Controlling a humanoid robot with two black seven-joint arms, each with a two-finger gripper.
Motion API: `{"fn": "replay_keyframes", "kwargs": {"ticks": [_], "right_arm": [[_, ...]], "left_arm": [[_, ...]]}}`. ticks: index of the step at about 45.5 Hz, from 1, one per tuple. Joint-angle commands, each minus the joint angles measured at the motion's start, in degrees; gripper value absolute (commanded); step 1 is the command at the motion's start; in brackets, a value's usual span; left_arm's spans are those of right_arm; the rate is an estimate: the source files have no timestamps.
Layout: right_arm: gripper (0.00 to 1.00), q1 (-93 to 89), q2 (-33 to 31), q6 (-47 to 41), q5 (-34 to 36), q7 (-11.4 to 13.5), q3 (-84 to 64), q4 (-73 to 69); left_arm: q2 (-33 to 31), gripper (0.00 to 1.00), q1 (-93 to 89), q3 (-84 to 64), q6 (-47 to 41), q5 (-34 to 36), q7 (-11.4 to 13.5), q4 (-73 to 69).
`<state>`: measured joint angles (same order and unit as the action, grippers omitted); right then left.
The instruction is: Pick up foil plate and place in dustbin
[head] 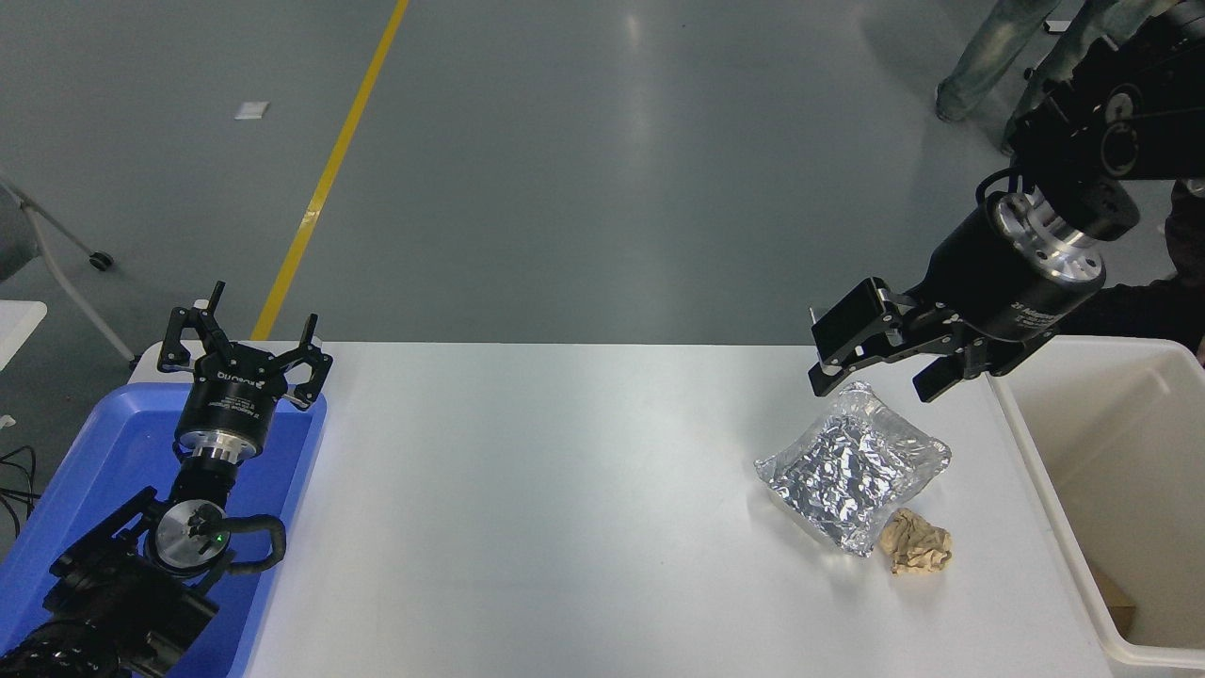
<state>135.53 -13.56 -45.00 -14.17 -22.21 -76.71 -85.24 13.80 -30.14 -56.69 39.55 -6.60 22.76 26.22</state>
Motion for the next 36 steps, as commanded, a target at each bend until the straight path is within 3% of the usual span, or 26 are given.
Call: {"fn": "replay_keyframes", "kwargs": {"ticks": [1,18,36], "right_arm": [[1.00,-1.3,1.3,0.0,-1.4,0.2,-0.1,2.0],[1.00,-9.3,0.6,2.5,-0.8,0.4,-0.7,7.3],[1.00,-28.3,-7.0,11.2,-3.5,1.3,0.5,18.1]], "left_arm": [[-0.3,1.00,0.2,-0.9,0.5,-0.1,0.3,0.1],[-0.3,1.00,0.2,-0.4,0.4,0.0,0.4,0.1],[-0.3,1.00,0.2,-0.4,0.4,0.0,0.4,0.1]]}}
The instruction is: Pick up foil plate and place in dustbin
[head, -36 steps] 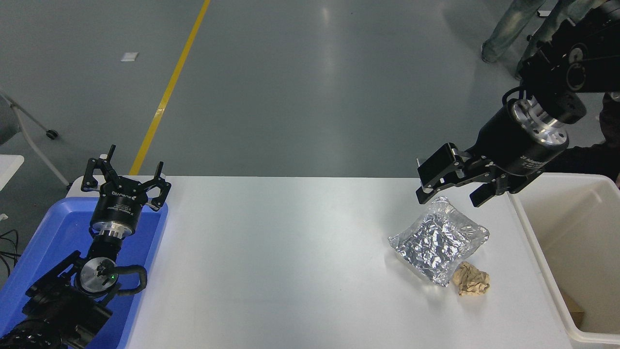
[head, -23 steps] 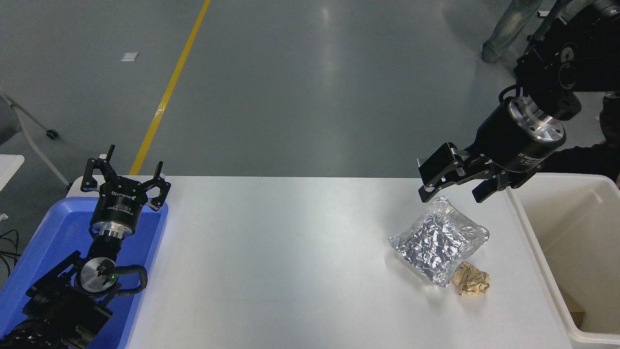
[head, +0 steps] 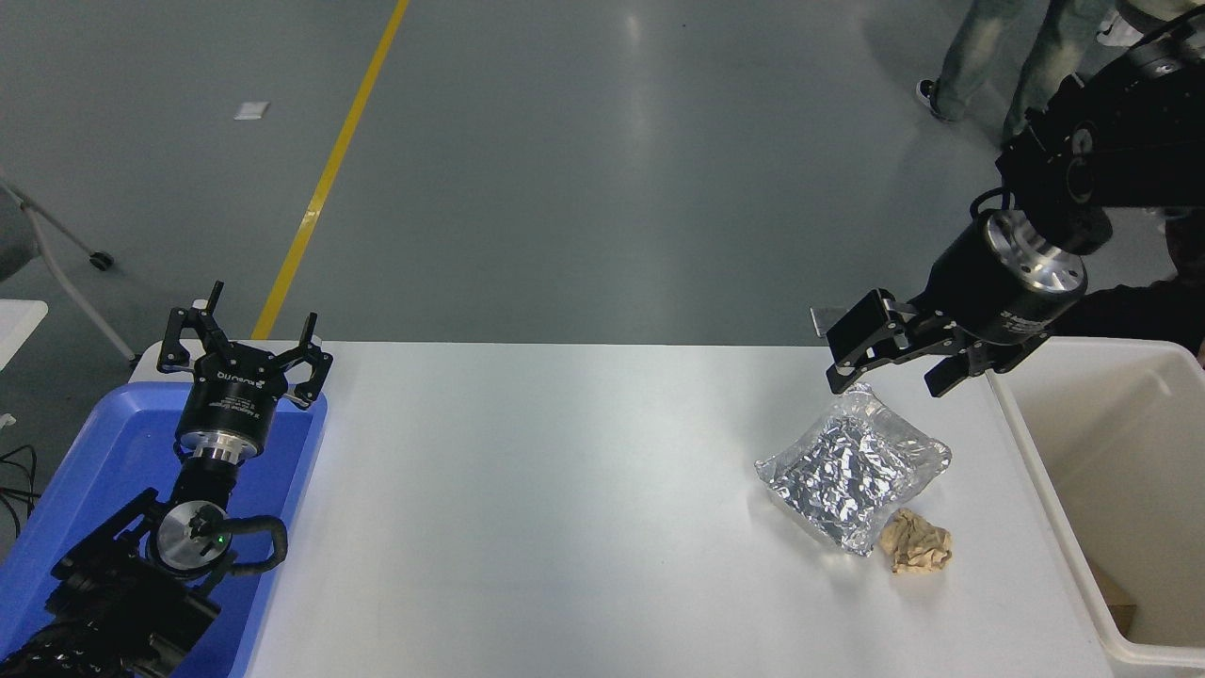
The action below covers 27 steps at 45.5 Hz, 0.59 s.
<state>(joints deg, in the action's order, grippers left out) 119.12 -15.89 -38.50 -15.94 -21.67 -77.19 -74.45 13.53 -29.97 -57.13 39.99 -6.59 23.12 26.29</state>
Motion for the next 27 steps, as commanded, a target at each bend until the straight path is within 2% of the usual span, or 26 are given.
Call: {"fn": "replay_keyframes", "kwargs": {"ticks": [1,10,21,27], "right_arm": [[1.00,-13.2,-5.0,5.2,-1.7,0.8,1.2,8.3],[1.00,-24.3,-5.4,10.5,-1.0,1.1,3.0,14.6],[1.00,-37.4,-4.9,14.4,2.4,6.7,9.9,22.1],[1.00,-43.7,-4.5,16.6,3.7,9.0,14.5,25.8]], "left_arm": [[0.0,1.00,0.0,0.0,0.0,0.0,0.0,0.0],[0.0,1.00,0.0,0.0,0.0,0.0,0.0,0.0],[0.0,1.00,0.0,0.0,0.0,0.0,0.0,0.0],[0.0,1.00,-0.1,0.1,0.0,0.0,0.0,0.0]]}}
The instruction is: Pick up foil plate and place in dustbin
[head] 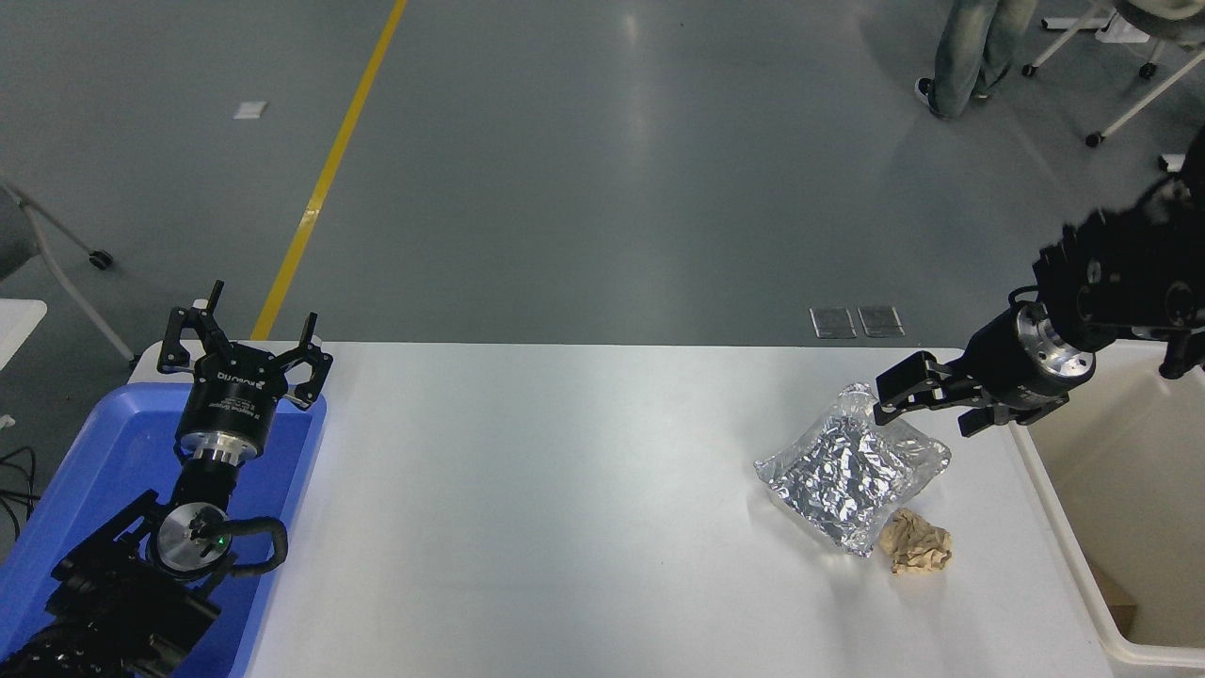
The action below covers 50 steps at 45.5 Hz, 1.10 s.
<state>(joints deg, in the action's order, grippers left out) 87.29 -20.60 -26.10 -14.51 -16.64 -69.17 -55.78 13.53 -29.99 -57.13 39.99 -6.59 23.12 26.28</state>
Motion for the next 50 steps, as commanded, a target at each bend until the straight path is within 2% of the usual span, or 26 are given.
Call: {"fn": "replay_keyframes", "kwargs": {"ticks": [1,12,16,21,24,30,33,36,37,50], "right_arm": [[1.00,-12.8,0.2,4.7,2.3,4.3,6.9,7.7],[1.00,-23.4,4.0,6.9,2.1,7.6,13.2,19.4],[1.00,-25.2,4.2,8.6,1.9,9.7,15.5,21.2],[0.85,-27.0,4.5,10.7,1.7,11.3,17.4,22.3],[0.73,-27.9,5.3,11.0,1.9,12.2,18.5,23.1],[0.40,-28.5,5.4,11.1,1.7,13.6,19.6,23.3],[0.29,-28.7,5.5,11.1,1.9,13.6,19.7,24.0],[0.05,-28.8,5.4,11.1,2.0,13.4,19.7,24.1],[0.00,-28.8,5.4,11.1,1.9,13.4,19.7,24.1],[0.00,-25.5,4.3,9.8,1.3,12.2,19.3,23.1]], "left_arm": [[0.0,1.00,-0.1,0.1,0.0,0.0,0.0,0.0],[0.0,1.00,-0.1,0.1,0.0,0.0,0.0,0.0],[0.0,1.00,-0.1,0.1,0.0,0.0,0.0,0.0],[0.0,1.00,-0.1,0.1,0.0,0.0,0.0,0.0],[0.0,1.00,-0.1,0.1,0.0,0.0,0.0,0.0],[0.0,1.00,-0.1,0.1,0.0,0.0,0.0,0.0],[0.0,1.00,-0.1,0.1,0.0,0.0,0.0,0.0],[0.0,1.00,-0.1,0.1,0.0,0.0,0.0,0.0],[0.0,1.00,-0.1,0.1,0.0,0.0,0.0,0.0],[0.0,1.00,-0.1,0.1,0.0,0.0,0.0,0.0]]}}
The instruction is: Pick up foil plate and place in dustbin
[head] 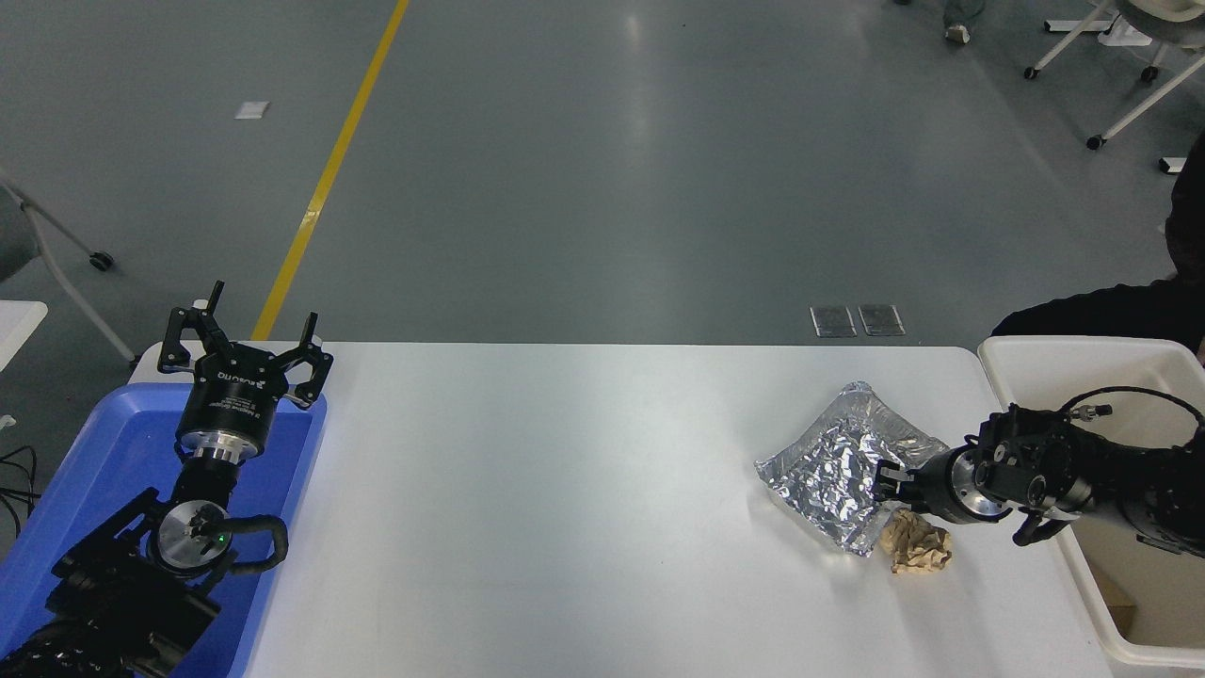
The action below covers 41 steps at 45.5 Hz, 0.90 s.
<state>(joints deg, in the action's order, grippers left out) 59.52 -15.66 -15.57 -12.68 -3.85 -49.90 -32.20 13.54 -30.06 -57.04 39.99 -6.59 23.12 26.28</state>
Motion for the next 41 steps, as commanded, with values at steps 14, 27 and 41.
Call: {"fn": "replay_keyframes", "kwargs": {"ticks": [14,27,41], "right_arm": [[0.00,15.3,-6.0,-1.3,-3.7,-1.5,-4.7,-11.9],[0.00,41.6,-10.3,-6.5,-4.3,-1.6,-15.8,-32.0],[0.00,64.0,-9.9,-17.4,-4.1,-2.6,-21.2,-40.7]], "left_arm": [[0.0,1.00,0.0,0.1,0.0,0.0,0.0,0.0],[0.0,1.00,0.0,0.1,0.0,0.0,0.0,0.0],[0.0,1.00,0.0,0.1,0.0,0.0,0.0,0.0]]}}
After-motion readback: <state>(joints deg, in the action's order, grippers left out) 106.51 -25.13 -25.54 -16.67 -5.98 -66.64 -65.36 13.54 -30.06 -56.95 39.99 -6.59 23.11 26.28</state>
